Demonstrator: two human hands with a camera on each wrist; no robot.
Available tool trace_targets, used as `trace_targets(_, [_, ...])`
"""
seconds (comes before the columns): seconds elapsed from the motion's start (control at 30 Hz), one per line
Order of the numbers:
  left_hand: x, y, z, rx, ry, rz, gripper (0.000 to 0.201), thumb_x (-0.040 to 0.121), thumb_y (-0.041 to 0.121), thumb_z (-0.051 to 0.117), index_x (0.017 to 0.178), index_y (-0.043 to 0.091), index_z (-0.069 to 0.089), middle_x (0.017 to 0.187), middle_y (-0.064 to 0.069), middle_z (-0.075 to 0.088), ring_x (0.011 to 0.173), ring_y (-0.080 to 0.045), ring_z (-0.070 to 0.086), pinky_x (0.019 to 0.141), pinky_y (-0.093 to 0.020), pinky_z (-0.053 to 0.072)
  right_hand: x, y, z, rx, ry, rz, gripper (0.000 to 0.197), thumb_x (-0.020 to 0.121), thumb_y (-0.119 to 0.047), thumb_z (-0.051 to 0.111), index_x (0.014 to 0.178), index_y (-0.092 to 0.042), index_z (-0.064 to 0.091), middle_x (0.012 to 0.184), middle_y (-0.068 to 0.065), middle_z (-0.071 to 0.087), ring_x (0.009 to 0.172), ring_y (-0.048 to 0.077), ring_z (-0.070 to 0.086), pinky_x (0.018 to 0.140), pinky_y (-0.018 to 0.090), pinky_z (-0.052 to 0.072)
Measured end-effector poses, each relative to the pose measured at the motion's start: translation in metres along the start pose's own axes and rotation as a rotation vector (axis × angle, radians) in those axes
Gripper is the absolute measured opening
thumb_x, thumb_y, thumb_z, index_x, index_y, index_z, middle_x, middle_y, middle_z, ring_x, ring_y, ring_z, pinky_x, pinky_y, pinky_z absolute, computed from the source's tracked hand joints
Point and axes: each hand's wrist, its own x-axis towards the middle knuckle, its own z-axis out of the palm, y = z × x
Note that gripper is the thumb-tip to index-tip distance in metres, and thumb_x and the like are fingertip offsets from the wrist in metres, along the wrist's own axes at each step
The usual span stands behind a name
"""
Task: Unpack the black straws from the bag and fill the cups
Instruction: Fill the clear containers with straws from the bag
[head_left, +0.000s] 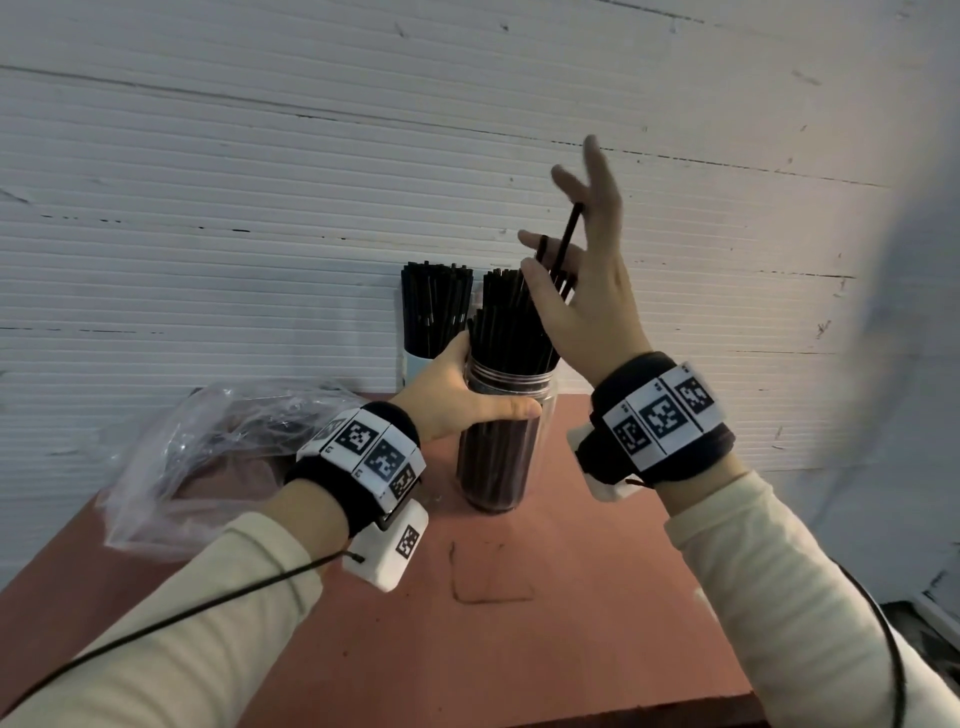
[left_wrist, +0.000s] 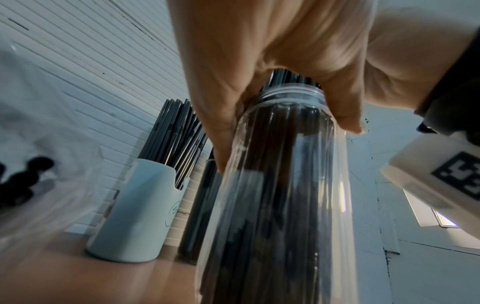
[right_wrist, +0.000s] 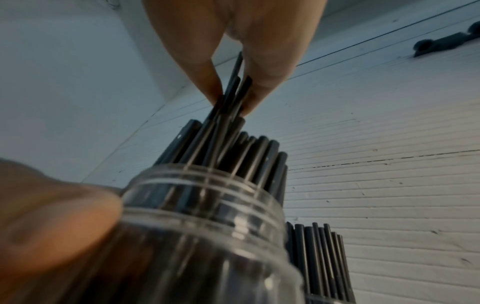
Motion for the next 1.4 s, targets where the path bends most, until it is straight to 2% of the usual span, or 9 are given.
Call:
trace_targets(0.27, [0.001, -0.001, 0.002, -0.015, 0.008, -0.001, 0.083, 0.068, 0.024, 0.087, 0.136, 0.022, 0.04, 0.118, 0.013, 0.061, 0.105, 0.006, 0.057, 0.084, -0.011, 0.043, -0.014, 0.013, -0.003, -0.28, -0.278, 0.206, 0.026, 0.099, -0.021, 0.049, 0.12, -0.015, 0.064, 0.112, -0.005, 0.067, 0.103, 0.007, 0.058, 0.089, 0.012, 0.043])
trace_targets(0.47, [-0.001, -0.001, 0.003, -0.026, -0.004, -0.014, 0.08, 0.07, 0.024, 0.086, 0.135, 0.02, 0.039, 0.119, 0.009, 0.061, 0.107, 0.001, 0.058, 0.086, -0.015, 0.045, -0.024, 0.011, -0.001, -0.23, -0.27, 0.093, 0.042, 0.103, -0.021, 0.041, 0.144, -0.012, 0.042, 0.148, 0.001, 0.043, 0.138, 0.009, 0.037, 0.114, 0.019, 0.028])
trace_targets(0.6, [-0.001, 0.002, 0.007, -0.06, -0.007, -0.027, 0.077, 0.073, 0.017, 0.083, 0.135, 0.016, 0.038, 0.118, 0.005, 0.062, 0.104, 0.001, 0.059, 0.079, -0.011, 0.048, -0.031, 0.01, 0.003, -0.356, -0.459, 0.105, 0.039, 0.102, -0.02, 0.038, 0.139, -0.015, 0.049, 0.142, 0.003, 0.051, 0.14, 0.012, 0.036, 0.113, 0.026, 0.03])
trace_targets(0.77, [-0.005, 0.007, 0.0, 0.014, -0.081, -0.045, 0.086, 0.078, 0.023, 0.079, 0.146, 0.02, 0.027, 0.124, 0.016, 0.055, 0.115, 0.003, 0.053, 0.082, -0.003, 0.041, -0.029, 0.0, 0.002, -0.383, -0.444, 0.122, 0.04, 0.101, -0.024, 0.044, 0.139, -0.014, 0.049, 0.143, 0.002, 0.05, 0.137, 0.014, 0.039, 0.114, 0.029, 0.029])
trace_targets(0.83, [-0.012, 0.008, -0.007, 0.108, -0.131, -0.069, 0.102, 0.078, 0.029, 0.079, 0.153, 0.018, 0.011, 0.14, 0.018, 0.041, 0.128, 0.002, 0.04, 0.095, 0.0, 0.03, -0.028, -0.007, 0.003, -0.355, -0.385, 0.113, 0.043, 0.099, -0.024, 0.047, 0.141, -0.013, 0.045, 0.145, 0.001, 0.047, 0.139, 0.014, 0.035, 0.113, 0.022, 0.024])
trace_targets(0.9, [-0.021, 0.006, -0.018, 0.204, -0.073, -0.105, 0.116, 0.074, 0.036, 0.082, 0.155, 0.018, 0.001, 0.156, 0.007, 0.026, 0.142, -0.007, 0.025, 0.112, -0.018, 0.023, -0.028, -0.015, 0.004, -0.315, -0.309, 0.091, 0.044, 0.098, -0.024, 0.049, 0.14, -0.013, 0.046, 0.143, 0.001, 0.048, 0.137, 0.014, 0.038, 0.111, 0.021, 0.026])
trace_targets(1.1, [-0.065, 0.008, -0.076, 0.362, 0.291, -0.033, 0.048, 0.084, 0.022, 0.068, 0.128, 0.033, 0.053, 0.124, 0.01, 0.058, 0.12, -0.012, 0.052, 0.102, -0.032, 0.042, -0.037, -0.044, 0.035, -0.12, -0.145, 0.053, 0.017, 0.088, -0.009, 0.056, 0.103, -0.008, 0.065, 0.1, 0.0, 0.063, 0.094, 0.013, 0.057, 0.086, 0.023, 0.046])
trace_targets(1.3, [-0.109, 0.0, -0.139, 0.631, 0.228, -0.197, 0.024, 0.073, 0.048, 0.069, 0.095, 0.049, 0.061, 0.129, 0.008, 0.058, 0.121, -0.018, 0.054, 0.1, -0.042, 0.043, -0.061, -0.062, 0.093, -0.075, -0.589, 0.312, 0.016, 0.089, -0.013, 0.056, 0.096, -0.01, 0.071, 0.092, 0.003, 0.071, 0.084, 0.016, 0.063, 0.081, 0.03, 0.049])
trace_targets(1.4, [-0.12, -0.01, -0.155, 0.66, 0.074, -0.303, 0.031, 0.083, 0.018, 0.07, 0.1, 0.043, 0.064, 0.142, 0.007, 0.049, 0.111, -0.023, 0.058, 0.091, -0.036, 0.046, -0.069, -0.07, 0.117, -0.167, -0.914, 0.33, 0.024, 0.094, -0.019, 0.052, 0.11, -0.01, 0.069, 0.107, 0.005, 0.069, 0.098, 0.02, 0.061, 0.088, 0.027, 0.045])
